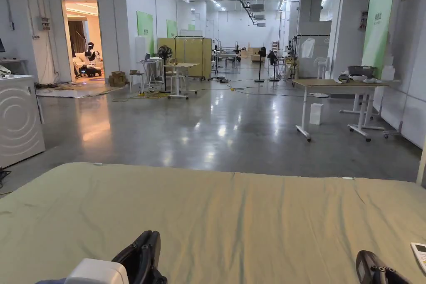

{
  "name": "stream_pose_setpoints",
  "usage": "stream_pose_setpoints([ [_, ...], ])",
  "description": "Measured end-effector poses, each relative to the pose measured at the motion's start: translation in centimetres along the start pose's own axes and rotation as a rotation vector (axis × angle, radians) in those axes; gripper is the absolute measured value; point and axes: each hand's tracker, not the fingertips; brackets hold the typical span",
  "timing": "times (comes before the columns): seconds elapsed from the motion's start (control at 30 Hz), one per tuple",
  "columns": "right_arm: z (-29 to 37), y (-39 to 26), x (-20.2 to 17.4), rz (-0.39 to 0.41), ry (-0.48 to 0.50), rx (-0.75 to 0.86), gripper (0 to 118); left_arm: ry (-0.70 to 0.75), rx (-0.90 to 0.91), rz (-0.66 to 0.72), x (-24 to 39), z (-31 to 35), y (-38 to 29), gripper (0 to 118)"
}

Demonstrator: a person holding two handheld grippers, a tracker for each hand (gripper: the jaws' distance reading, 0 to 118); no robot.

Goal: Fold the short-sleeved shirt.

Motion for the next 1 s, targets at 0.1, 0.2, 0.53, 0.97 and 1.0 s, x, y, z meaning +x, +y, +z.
stream_pose_setpoints([
  [0.1,0.1,0.0,0.0,-0.002,-0.009,0.009,0,0.004,0.002,0.003,-0.1,0.0,0.0,4],
  [0.2,0.2,0.3,0.1,-0.003,-0.014,0.019,0,0.007,0.005,0.003,-0.2,0.0,0.2,4],
  [0.53,-0.5,3.4,-0.9,0.497,-0.074,0.096,0,0.128,0.038,-0.658,0.9,-1.7,2.6,4],
  [0.97,2.7,-13.3,-3.3,1.515,0.241,-0.063,0,-0.289,-0.084,-1.681,0.8,3.2,-17.1,5],
  [1.0,3.0,-14.0,-3.3,1.534,0.265,-0.059,0,-0.332,-0.087,-1.690,0.8,3.3,-17.6,5],
])
